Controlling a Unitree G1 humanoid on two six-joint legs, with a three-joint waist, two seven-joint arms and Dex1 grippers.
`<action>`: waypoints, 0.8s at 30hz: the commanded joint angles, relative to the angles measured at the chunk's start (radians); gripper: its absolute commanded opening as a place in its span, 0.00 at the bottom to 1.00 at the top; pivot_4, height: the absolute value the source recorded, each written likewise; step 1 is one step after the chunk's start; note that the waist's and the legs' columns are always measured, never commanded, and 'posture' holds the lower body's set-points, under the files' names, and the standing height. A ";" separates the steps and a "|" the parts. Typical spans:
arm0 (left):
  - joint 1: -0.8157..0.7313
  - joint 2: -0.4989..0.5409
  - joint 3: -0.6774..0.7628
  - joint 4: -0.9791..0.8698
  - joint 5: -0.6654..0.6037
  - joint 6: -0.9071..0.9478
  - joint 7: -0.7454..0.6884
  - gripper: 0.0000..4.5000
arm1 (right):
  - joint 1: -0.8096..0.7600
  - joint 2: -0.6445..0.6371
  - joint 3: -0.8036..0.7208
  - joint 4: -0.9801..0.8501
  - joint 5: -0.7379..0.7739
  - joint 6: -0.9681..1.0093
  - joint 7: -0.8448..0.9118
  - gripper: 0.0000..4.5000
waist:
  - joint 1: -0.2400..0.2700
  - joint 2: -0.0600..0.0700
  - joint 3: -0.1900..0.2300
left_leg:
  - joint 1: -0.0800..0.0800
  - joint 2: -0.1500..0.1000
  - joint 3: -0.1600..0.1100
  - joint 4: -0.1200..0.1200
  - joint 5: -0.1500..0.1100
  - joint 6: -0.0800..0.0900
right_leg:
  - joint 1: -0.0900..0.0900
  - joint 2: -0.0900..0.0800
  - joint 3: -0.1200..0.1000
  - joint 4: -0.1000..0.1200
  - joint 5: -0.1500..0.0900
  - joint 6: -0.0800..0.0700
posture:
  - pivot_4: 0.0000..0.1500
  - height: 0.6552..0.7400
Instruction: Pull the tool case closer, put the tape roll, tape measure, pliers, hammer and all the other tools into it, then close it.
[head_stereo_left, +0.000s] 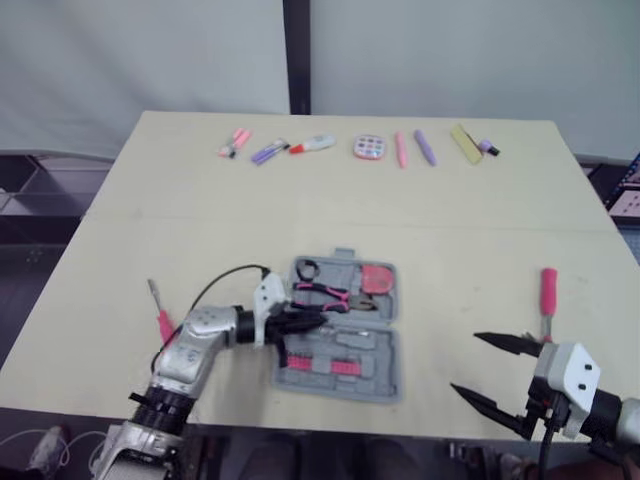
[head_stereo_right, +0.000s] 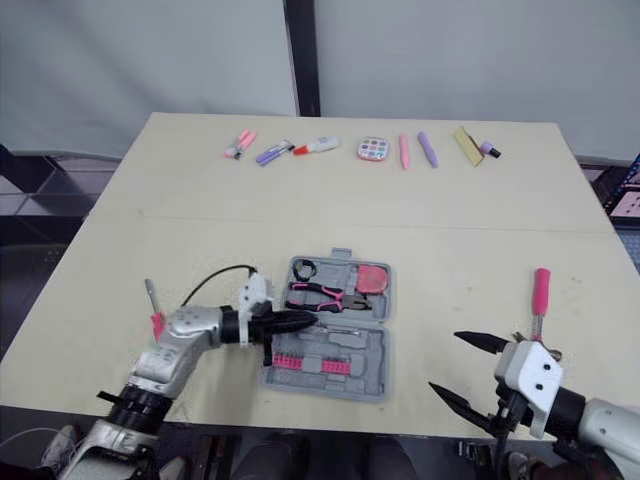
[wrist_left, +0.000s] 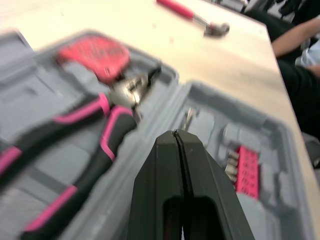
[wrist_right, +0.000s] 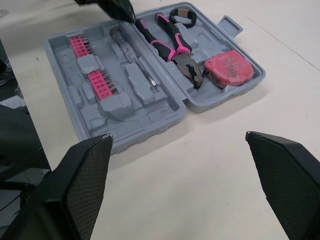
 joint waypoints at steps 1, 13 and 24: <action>-0.006 0.021 0.065 -0.104 -0.078 0.030 -0.002 0.01 | -0.004 -0.005 0.007 -0.003 0.011 -0.001 0.010 1.00 | 0.000 0.000 0.000 | 0.000 0.000 0.000 0.000 0.000 0.000 | 0.000 0.000 0.000 0.000 0.000 0.000 | 1.00 0.92; 0.189 0.293 0.265 -0.354 -0.222 0.112 -0.092 0.01 | -0.010 -0.005 0.038 -0.064 0.037 0.033 0.002 1.00 | -0.004 0.002 0.006 | 0.001 0.002 0.001 -0.001 0.000 0.000 | 0.000 0.001 0.001 -0.001 0.000 0.000 | 1.00 0.92; 0.619 0.329 0.495 -0.401 -0.175 -0.073 -0.105 0.95 | 0.058 0.038 0.129 -0.078 -0.018 0.001 -0.006 1.00 | -0.005 0.002 0.007 | 0.001 0.002 0.001 -0.003 0.000 0.000 | 0.000 0.000 0.001 -0.005 0.000 0.000 | 1.00 0.92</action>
